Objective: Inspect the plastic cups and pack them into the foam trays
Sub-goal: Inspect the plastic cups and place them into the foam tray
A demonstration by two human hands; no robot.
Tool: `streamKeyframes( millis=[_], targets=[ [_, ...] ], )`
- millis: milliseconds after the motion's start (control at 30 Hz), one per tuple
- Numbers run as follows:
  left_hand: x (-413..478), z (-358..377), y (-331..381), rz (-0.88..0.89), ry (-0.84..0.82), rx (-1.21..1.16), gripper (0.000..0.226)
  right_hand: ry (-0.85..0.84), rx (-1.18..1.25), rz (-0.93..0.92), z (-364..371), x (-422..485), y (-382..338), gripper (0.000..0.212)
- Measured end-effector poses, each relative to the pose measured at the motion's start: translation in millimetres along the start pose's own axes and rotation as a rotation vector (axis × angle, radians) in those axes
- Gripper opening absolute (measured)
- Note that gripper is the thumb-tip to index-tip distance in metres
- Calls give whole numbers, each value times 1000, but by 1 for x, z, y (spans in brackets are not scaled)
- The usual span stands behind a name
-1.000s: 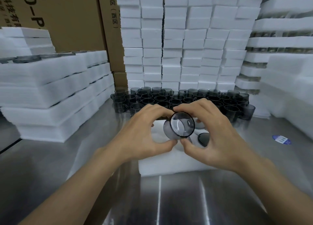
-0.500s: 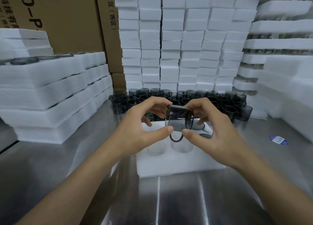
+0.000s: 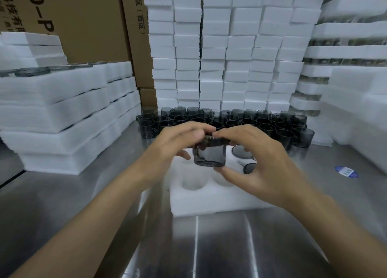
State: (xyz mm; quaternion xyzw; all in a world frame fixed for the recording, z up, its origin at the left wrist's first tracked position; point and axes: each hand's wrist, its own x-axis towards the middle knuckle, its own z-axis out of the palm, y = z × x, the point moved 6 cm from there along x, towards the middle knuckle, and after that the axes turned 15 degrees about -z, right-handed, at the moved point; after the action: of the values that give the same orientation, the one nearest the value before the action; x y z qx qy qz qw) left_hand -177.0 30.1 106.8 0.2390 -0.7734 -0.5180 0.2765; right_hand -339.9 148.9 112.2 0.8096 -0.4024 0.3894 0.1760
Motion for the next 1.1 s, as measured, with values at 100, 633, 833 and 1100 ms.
streamKeyframes(
  millis=[100, 633, 833, 1100],
  targets=[
    [0, -9, 1, 8, -16, -127, 50, 83, 120, 108, -4, -1, 8, 53],
    [-2, 5, 4, 46, 74, 301, 56, 13, 178, 127, 0, -4, 12, 61],
    [-4, 8, 7, 77, 95, 300, 57, -39, 77, 83, -1, -3, 11, 64],
    [-3, 2, 2, 38, 117, 300, 73, 131, 227, 149, -9, 0, 13, 56]
  ],
)
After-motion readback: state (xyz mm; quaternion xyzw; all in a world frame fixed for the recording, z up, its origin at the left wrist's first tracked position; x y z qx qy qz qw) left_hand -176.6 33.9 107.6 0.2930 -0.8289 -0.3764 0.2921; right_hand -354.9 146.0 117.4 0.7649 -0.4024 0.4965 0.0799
